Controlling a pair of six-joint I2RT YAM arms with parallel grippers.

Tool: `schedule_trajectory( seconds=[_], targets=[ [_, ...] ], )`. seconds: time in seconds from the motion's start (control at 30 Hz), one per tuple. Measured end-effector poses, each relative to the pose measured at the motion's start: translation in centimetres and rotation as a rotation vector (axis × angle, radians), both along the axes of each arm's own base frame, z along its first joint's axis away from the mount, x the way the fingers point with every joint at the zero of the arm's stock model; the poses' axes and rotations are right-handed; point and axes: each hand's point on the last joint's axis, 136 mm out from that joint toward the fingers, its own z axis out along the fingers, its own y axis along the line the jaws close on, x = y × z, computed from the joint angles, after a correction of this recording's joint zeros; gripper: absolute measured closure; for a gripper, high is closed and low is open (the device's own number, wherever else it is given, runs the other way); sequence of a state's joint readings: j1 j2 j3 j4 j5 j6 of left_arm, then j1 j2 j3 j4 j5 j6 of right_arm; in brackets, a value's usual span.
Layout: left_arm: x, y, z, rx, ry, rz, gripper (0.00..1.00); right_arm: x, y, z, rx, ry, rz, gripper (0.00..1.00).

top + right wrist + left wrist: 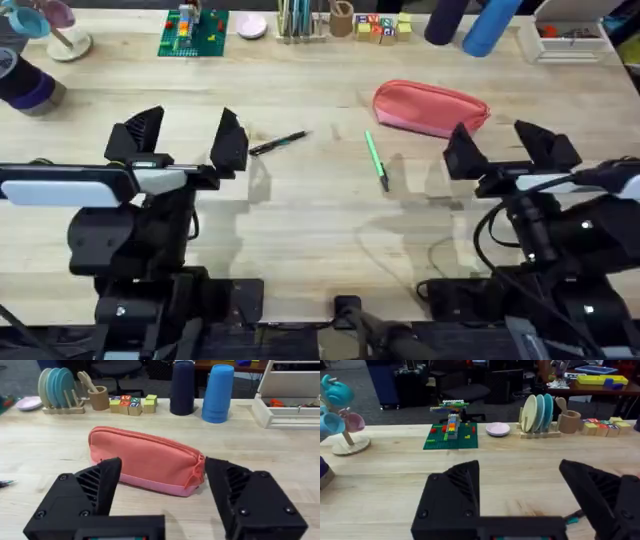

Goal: Unzip the bag, pick up the pens from the table one at a time and place them inside, then zip the bag closed.

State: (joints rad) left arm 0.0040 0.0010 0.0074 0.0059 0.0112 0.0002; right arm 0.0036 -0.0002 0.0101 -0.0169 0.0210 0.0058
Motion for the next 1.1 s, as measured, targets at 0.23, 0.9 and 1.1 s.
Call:
schedule_trajectory(
  seconds=[0.23, 0.9, 1.1],
  targets=[
    [-0.4, 0.0, -0.5, 0.000, 0.105, 0.000, 0.007, -0.8, -0.4, -0.8, -0.007, 0.130, -0.025, 0.006],
    [6.8, -1.9, 13.4, 0.000, 0.502, -0.118, 0.008, -0.9, -0.8, 12.6, -0.023, 0.610, -0.038, 0.007],
    [10.1, -3.2, 14.5, 0.006, 0.570, -0.202, 0.007, 0.5, -0.2, 13.7, -0.014, 0.734, -0.003, 0.006]
  ],
)
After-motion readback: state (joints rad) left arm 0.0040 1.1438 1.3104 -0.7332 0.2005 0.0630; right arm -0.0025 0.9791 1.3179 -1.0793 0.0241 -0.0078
